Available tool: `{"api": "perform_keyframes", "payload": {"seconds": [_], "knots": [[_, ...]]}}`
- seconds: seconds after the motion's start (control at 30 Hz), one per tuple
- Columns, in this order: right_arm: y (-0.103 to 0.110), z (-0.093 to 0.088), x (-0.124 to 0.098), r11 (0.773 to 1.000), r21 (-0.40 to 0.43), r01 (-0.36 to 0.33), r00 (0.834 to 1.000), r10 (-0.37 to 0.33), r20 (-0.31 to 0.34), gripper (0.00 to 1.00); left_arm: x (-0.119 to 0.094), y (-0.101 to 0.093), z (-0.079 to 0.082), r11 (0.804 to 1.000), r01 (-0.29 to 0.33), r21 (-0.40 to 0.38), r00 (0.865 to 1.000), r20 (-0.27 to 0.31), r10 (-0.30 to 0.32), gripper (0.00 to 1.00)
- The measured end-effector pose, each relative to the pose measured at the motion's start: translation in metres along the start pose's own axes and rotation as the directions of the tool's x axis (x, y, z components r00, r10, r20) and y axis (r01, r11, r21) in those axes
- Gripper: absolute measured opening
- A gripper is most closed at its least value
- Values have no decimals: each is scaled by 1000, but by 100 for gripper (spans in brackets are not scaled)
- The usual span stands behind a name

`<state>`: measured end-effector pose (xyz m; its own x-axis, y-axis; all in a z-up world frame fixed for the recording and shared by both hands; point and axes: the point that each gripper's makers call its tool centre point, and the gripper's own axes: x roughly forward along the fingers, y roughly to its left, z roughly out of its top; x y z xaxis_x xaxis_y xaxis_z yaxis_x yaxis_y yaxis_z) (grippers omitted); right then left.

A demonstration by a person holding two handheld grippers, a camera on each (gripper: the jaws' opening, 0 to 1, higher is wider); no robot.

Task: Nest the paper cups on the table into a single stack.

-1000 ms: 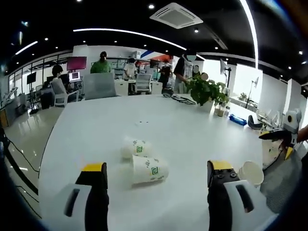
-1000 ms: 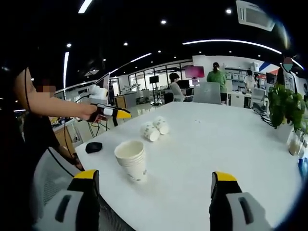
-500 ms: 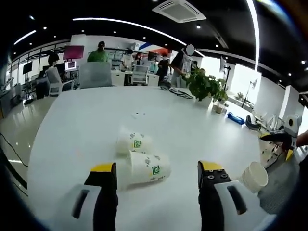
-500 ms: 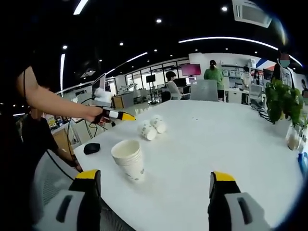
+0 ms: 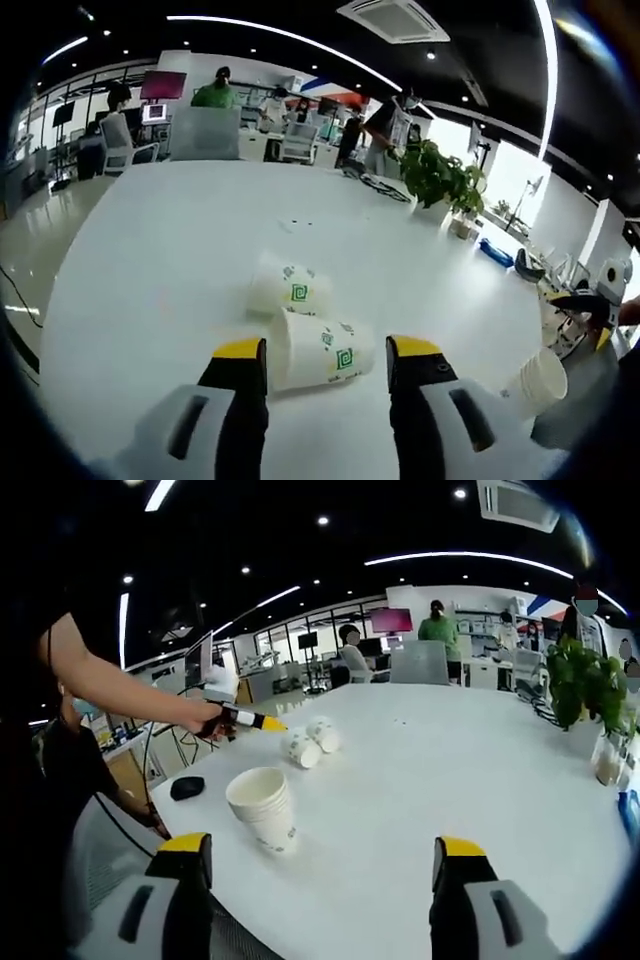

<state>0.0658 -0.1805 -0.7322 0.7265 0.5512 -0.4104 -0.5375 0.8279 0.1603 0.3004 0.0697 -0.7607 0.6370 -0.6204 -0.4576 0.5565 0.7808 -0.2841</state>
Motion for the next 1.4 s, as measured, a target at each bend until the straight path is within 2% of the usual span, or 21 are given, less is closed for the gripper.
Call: {"api": "perform_keyframes", "payload": {"seconds": [0.27,0.47,0.77,0.9,1.0,1.07,1.4], "knots": [[-1,-3,1,1000,4,3,1000,-3,-13,91,17,21,-4,1000,10,-22,1000,-23,-11,39],[-4,-5,1,1000,17,14,1000,-14,-20,90,27,32,-7,999,16,-33,999,-33,-17,37],[-7,-9,3,999,28,22,999,-21,-40,89,37,42,-8,984,38,-175,999,11,-36,28],[-7,-10,3,999,30,23,999,-22,-48,88,36,34,-11,970,65,-235,998,17,-62,23],[-8,-12,4,999,29,25,998,-23,-55,88,35,32,-14,964,87,-250,996,13,-87,13],[-8,-13,4,999,28,24,998,-22,-60,88,32,21,-11,951,110,-288,994,33,-105,10],[-6,-13,4,1000,15,20,998,-19,-63,87,20,-1,-5,952,135,-275,991,51,-126,5]]}}
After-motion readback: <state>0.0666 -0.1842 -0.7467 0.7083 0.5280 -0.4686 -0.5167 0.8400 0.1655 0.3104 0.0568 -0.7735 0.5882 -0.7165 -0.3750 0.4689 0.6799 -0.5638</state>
